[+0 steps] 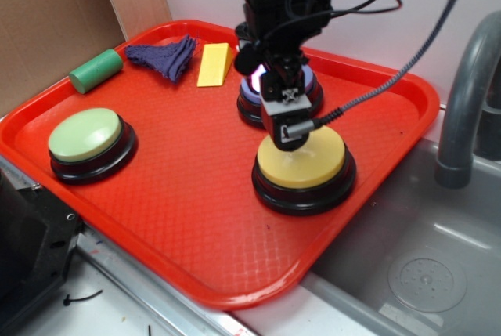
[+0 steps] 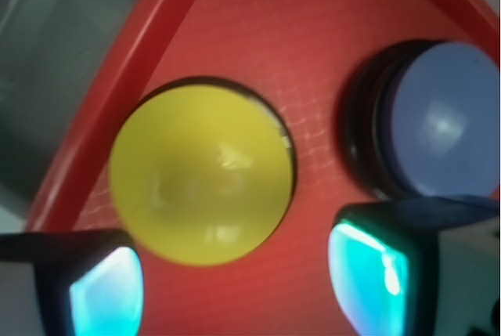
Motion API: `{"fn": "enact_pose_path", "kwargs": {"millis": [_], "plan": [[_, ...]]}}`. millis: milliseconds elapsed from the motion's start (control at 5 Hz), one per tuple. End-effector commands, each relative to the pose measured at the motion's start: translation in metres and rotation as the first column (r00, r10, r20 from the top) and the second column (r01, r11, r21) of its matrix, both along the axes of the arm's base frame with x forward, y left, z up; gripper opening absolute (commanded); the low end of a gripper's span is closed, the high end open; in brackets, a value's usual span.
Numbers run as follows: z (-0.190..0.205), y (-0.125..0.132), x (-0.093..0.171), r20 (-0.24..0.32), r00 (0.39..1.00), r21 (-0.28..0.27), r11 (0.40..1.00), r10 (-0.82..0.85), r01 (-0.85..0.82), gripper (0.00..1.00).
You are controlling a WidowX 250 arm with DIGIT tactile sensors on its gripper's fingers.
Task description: Push the yellow button.
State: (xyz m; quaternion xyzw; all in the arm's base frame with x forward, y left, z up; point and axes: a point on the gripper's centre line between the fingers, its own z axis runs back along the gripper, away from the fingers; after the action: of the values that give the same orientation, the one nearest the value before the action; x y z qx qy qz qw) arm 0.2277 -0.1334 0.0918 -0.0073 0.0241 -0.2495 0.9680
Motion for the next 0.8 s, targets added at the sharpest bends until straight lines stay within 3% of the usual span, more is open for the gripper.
{"fn": "enact_pose_path", "kwargs": {"millis": [0, 600], "plan": [[0.037, 0.001, -0.012, 0.033, 0.998, -0.033, 0.998, 0.054, -0.053, 1.00], [0.064, 0.003, -0.020, 0.058, 0.994, -0.020, 0.995, 0.095, -0.094, 1.00]]}}
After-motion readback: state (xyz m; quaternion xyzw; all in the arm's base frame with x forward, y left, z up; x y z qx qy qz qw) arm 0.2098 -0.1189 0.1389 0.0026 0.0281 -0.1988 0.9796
